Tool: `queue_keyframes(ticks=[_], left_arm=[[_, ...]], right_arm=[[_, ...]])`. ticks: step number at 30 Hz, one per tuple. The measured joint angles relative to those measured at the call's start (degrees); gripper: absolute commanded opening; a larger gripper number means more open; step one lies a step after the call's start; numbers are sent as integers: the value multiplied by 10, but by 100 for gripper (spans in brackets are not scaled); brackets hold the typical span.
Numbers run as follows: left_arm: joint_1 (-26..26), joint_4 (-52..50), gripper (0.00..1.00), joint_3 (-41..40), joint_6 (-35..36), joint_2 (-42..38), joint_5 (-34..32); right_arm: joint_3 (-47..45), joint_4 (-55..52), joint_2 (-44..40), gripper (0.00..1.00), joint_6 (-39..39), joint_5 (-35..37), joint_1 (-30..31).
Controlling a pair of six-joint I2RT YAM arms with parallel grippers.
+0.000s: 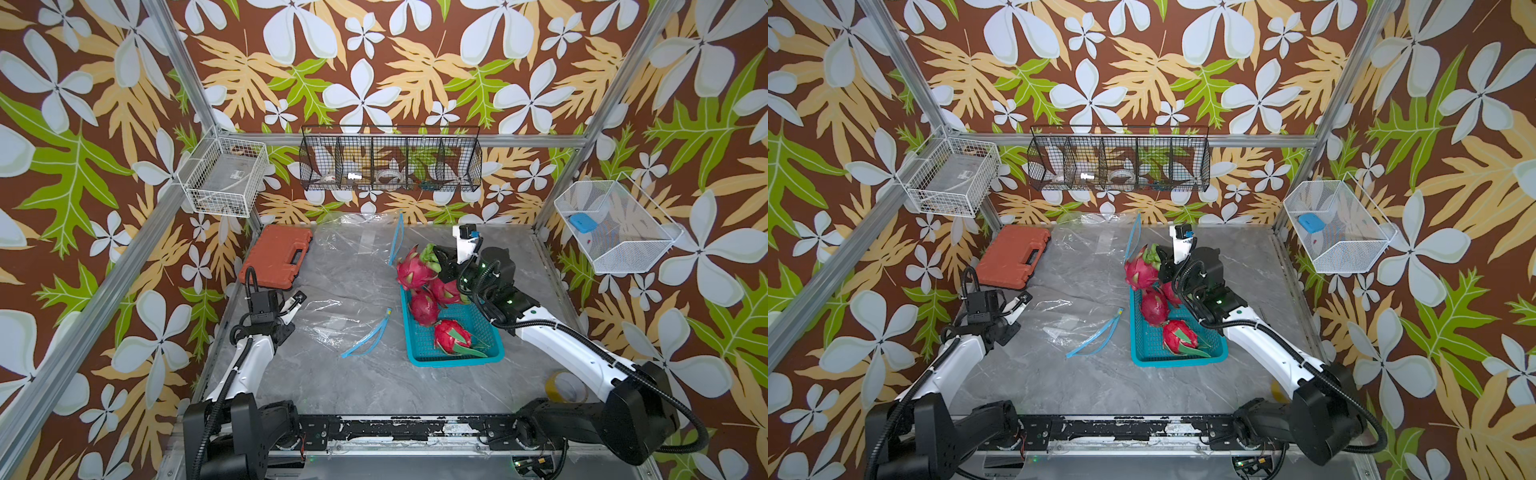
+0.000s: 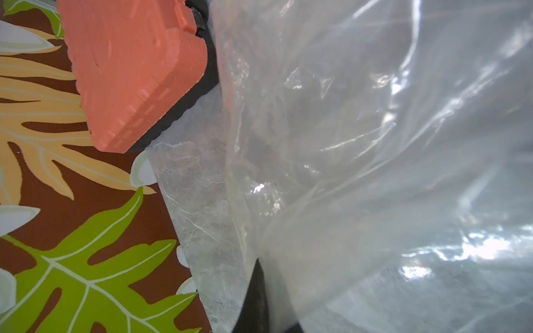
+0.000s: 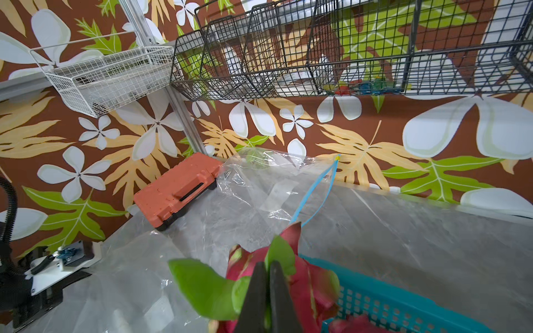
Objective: Open the zip-top bag and take out the dragon fruit
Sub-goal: Place the zipper food storage bag at the center of the board, then reset both arms
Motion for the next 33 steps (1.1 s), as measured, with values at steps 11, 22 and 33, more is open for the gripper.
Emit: queue_keyframes(ticks=[11,22,33], left_arm=[[-5,-109,40,124,-57,-48,124],[-72,-216,89,225,-137,-41,261],[-88,-48,100,181,-356,60,293]], right_arm=[[-97,-18,-66,0,-14,88,0],[-125,-152,-178,100,-13,147,0],[-46,-235,-217,100,12,195,-177]])
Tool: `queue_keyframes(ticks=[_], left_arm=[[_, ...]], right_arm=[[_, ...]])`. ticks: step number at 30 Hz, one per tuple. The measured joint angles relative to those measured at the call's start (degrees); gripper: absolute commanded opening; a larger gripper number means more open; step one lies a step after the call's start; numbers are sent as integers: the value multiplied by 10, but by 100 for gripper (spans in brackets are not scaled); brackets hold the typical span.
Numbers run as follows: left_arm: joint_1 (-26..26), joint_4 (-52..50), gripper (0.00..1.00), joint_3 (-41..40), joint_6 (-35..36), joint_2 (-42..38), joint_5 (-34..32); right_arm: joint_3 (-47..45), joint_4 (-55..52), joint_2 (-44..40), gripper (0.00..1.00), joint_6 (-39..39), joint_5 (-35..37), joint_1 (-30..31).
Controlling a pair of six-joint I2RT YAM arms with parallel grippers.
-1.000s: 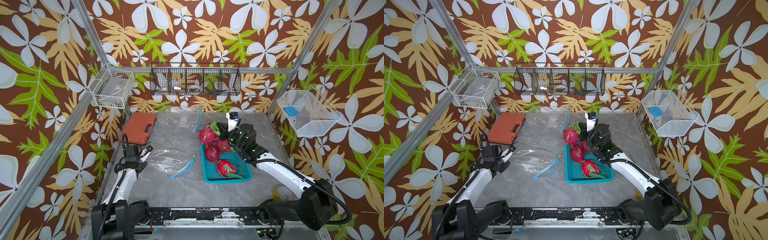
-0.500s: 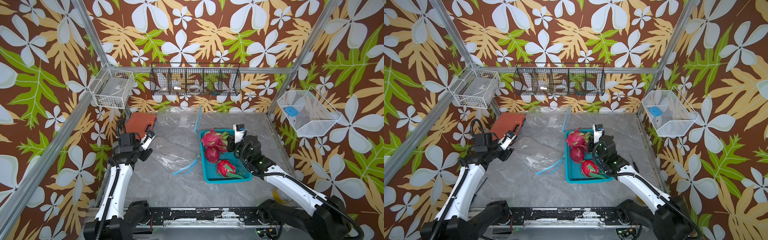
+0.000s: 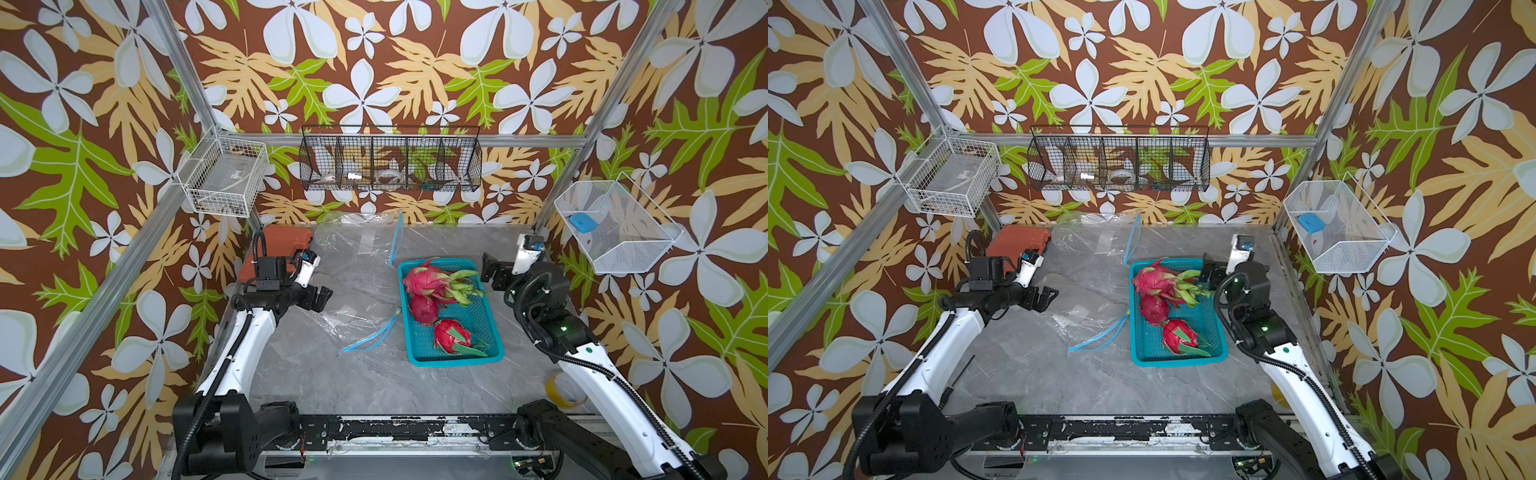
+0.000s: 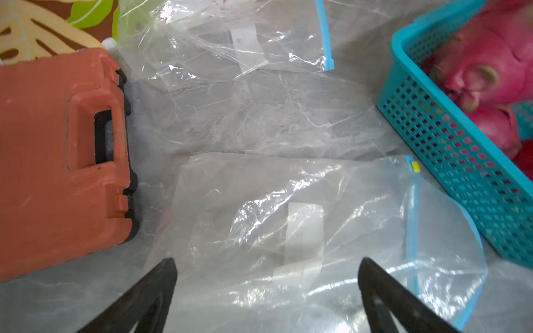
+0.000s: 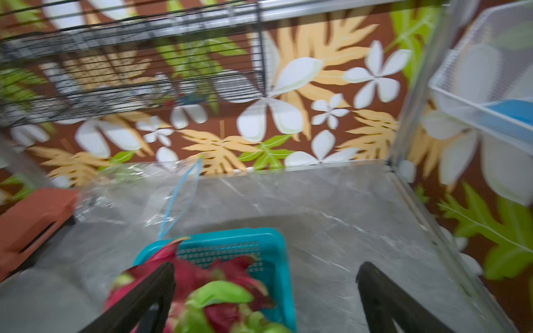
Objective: Open the zip-top bag and take out the dragon fruit
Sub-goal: Reset both arms
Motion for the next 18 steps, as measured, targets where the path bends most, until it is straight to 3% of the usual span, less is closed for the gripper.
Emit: queue_keyframes(ticks=[4,10,18], left_arm=[[0,128,100,-72,-78,14,-21],[0,328,100,-207,-152,8,-42],[0,562,100,-351,-163,-7,-85]], right_arm=[[-42,10,13,100,29,26,-98],[-150,99,57,100,-26,84,-109],[-326,311,119,99,-62,96,-108]])
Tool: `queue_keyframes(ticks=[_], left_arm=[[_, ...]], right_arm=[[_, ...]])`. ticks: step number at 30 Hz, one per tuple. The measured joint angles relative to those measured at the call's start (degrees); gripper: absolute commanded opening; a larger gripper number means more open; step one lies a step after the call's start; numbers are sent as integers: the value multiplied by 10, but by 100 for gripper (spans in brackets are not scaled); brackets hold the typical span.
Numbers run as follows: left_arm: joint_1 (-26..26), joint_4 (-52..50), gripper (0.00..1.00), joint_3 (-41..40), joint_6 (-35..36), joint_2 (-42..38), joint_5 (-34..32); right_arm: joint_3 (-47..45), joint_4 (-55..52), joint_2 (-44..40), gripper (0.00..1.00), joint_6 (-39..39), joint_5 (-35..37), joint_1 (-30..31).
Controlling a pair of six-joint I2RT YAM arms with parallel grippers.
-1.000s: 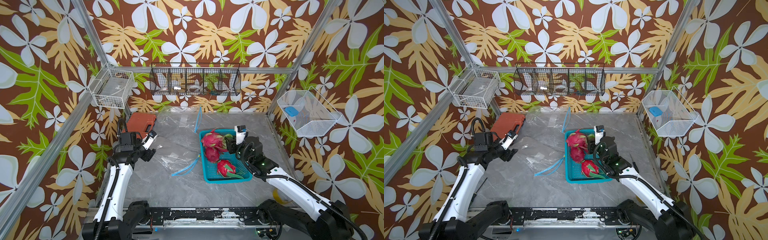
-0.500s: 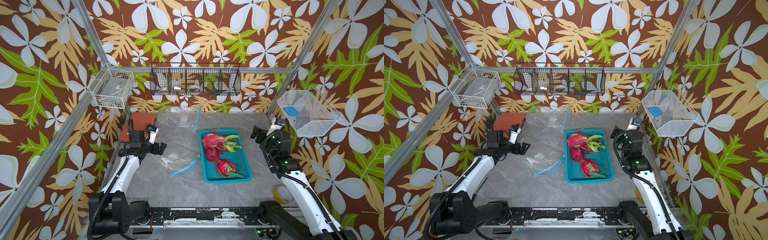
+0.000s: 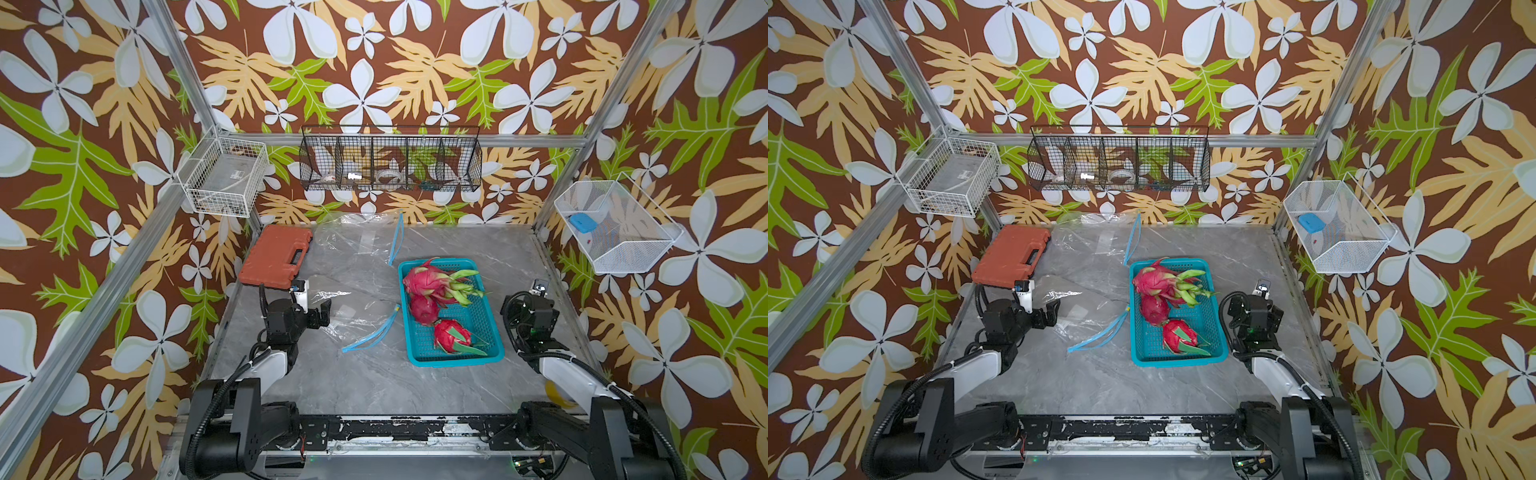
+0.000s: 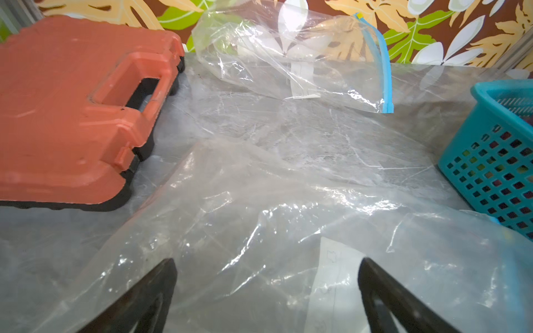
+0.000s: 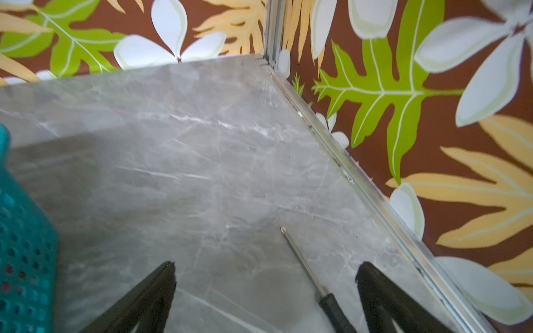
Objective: Open the zip-top bag and take out the dragon fruit
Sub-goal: Reset both arms
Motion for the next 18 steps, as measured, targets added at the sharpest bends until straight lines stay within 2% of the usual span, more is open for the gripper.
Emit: queue_keyframes(ticks=[5,10,15,18], left_arm=[[1,131,100,-28,-17,14,-18],[0,301,100,-99,-30,85,-17],[-2,400,100,-129,-41,86,-29],[-12,397,100,-105,-42,88,-44]], right_arm=[[-71,169,40,99,-25,-5,4],[-105,347,132,100,-46,-22,25],[-96,418,165,100,-88,-44,52],[-69,408,171,100,-92,-45,52]])
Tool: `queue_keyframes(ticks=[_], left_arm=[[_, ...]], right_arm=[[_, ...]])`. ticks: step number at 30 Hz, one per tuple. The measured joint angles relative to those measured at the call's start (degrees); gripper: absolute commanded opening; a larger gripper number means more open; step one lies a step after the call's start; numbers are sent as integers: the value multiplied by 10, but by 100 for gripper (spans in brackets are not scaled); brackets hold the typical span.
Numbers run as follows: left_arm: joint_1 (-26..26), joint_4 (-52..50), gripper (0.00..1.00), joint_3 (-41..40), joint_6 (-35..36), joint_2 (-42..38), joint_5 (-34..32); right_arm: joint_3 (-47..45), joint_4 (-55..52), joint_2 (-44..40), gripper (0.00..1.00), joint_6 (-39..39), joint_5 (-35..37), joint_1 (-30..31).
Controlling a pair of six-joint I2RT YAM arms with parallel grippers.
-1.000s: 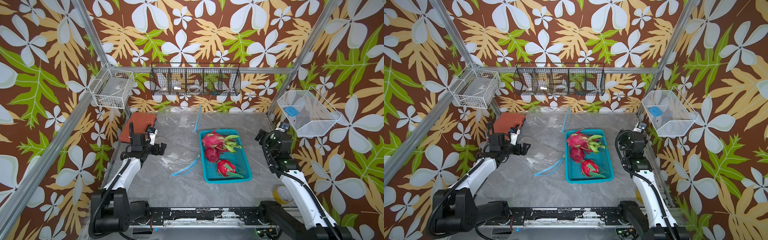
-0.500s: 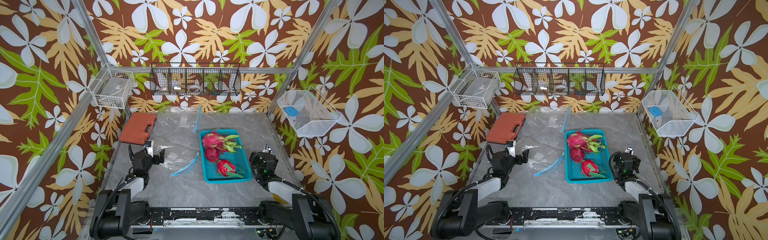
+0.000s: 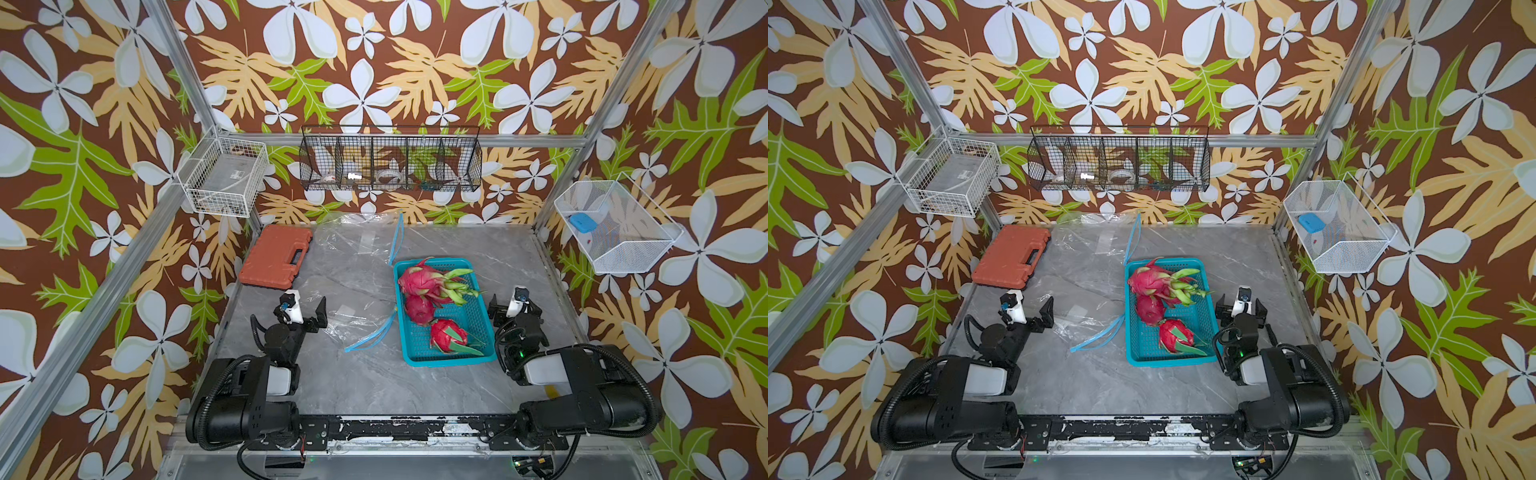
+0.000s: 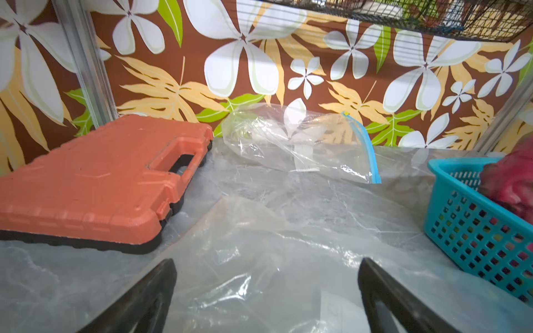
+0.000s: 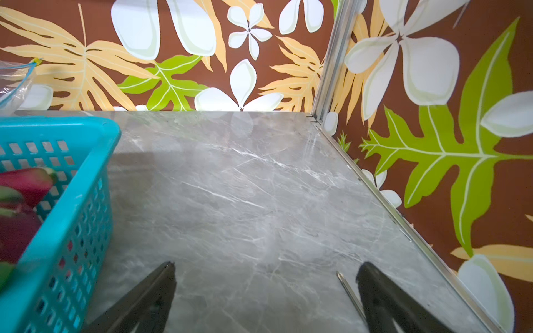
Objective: Open the zip-top bag and take out the dragon fruit
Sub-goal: Reset both arms
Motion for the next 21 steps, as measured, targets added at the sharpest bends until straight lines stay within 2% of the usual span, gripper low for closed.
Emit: queue_keyframes(ticks=[3,8,21], left_arm=[[-14,-23,100,35,3,0,-19],[-18,-44,100,34,11,0,-36],[-18,-46,100,33,13,0,-44]], right_arm=[[25,-15,5,100,1,-26,-21],[27,-33,5,100,5,-43,-29],[26,-38,4,100,6,-45,-30]])
